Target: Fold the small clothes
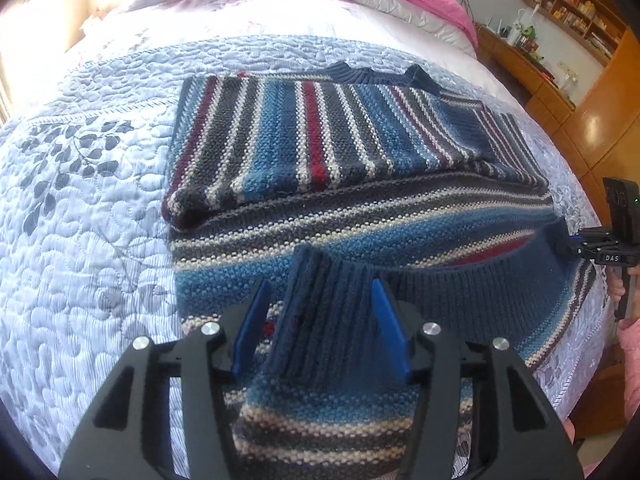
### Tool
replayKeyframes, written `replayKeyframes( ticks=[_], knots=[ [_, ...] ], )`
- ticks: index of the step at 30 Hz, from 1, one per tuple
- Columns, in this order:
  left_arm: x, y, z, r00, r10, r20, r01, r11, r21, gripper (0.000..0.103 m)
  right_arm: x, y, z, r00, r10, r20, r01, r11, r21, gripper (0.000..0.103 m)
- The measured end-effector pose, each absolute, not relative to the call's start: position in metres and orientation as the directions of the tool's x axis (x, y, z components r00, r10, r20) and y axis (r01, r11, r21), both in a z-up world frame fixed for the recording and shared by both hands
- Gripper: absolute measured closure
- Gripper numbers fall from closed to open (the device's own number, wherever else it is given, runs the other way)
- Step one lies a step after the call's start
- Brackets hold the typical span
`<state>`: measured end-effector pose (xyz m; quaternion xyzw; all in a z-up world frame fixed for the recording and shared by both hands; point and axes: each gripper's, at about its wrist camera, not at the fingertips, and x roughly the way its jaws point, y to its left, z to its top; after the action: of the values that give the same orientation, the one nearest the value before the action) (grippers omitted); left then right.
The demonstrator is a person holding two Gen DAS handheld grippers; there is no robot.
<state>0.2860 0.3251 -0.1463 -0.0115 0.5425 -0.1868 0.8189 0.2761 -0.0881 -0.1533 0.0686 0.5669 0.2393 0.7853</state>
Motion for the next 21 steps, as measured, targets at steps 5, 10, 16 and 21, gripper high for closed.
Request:
replayKeyframes(
  ticks=[5, 10, 16, 21],
  knots=[
    [0.299, 0.321, -0.173, 0.275, -0.305, -0.912, 0.285, 0.932, -0.226, 0.056, 0.276, -0.091, -0.154, 0.245, 0.471, -0.847, -0.291, 0.869, 0.399, 0.084],
    [0.291, 0.328, -0.168, 0.286, -0.385, -0.877, 0.256, 0.913, -0.317, 0.095, 0.271, -0.103, -0.140, 0.291, 0.537, -0.792, -0.292, 0.838, 0.461, 0.093],
    [0.264, 0.336, -0.145, 0.368, -0.443, -0.818, 0.246, 0.894, -0.374, 0.096, 0.267, -0.114, -0.131, 0.334, 0.555, -0.762, -0.277, 0.831, 0.483, 0.093],
    [0.246, 0.339, -0.133, 0.395, -0.474, -0.787, 0.246, 0.880, -0.406, 0.096, 0.265, -0.114, -0.127, 0.342, 0.563, -0.752, -0.273, 0.825, 0.494, 0.094]
  ],
)
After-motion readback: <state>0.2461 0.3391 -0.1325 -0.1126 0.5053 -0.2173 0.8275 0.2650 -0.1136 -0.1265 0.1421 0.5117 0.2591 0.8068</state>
